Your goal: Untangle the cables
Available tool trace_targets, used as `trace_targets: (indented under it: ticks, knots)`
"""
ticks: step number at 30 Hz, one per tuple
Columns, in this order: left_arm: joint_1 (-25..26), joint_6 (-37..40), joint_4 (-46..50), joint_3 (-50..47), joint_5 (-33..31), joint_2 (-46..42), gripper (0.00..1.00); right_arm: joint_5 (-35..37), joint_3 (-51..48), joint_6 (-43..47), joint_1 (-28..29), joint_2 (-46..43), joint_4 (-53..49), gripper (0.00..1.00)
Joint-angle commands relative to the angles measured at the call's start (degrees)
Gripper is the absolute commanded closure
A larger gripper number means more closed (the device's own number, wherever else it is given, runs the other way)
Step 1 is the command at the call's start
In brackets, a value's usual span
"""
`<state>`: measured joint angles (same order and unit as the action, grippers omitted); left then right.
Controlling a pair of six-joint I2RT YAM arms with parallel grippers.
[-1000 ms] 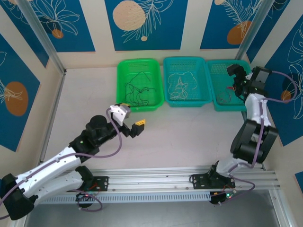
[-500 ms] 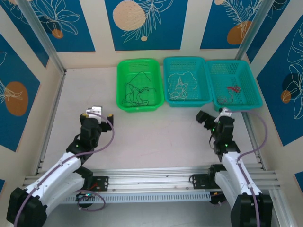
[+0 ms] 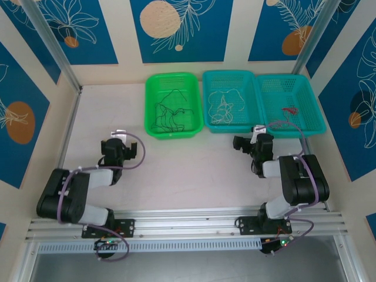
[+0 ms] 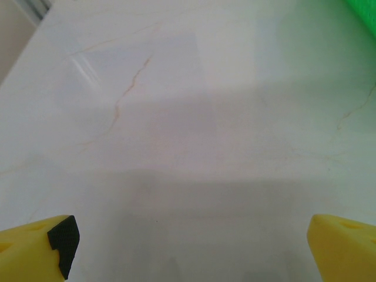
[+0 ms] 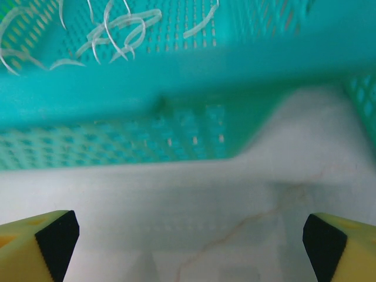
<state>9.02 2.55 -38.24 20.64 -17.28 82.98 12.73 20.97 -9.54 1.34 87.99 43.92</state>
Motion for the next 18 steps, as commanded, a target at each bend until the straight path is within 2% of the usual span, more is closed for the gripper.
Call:
trace_targets:
  ticks: [1, 2, 4, 5, 18]
  knots:
    - [-3.8, -0.5, -16.7, 0.4, 8.2, 6.9, 0.00, -0.2, 1.9, 1.5, -0.6, -1.1, 3.4, 0.01]
    - [-4.0, -1.7, -11.6, 0.9, 7.1, 4.7, 0.00, 0.7, 1.3, 2.0, -0.2, -0.7, 5.4, 0.01]
    - [-4.3, -1.6, -14.4, 0.5, 7.0, 5.8, 0.00, 0.4, 2.0, 2.2, 0.1, -1.0, 3.6, 0.01]
    - [-4.3, -1.8, -11.6, 1.0, 7.1, 4.8, 0.00, -0.3, 2.1, 2.5, 0.1, -0.7, 4.1, 0.01]
    - [-4.3, -1.5, -12.6, 0.8, 7.4, 5.1, 0.00, -1.3, 1.9, 2.8, 0.0, -0.8, 4.2, 0.01]
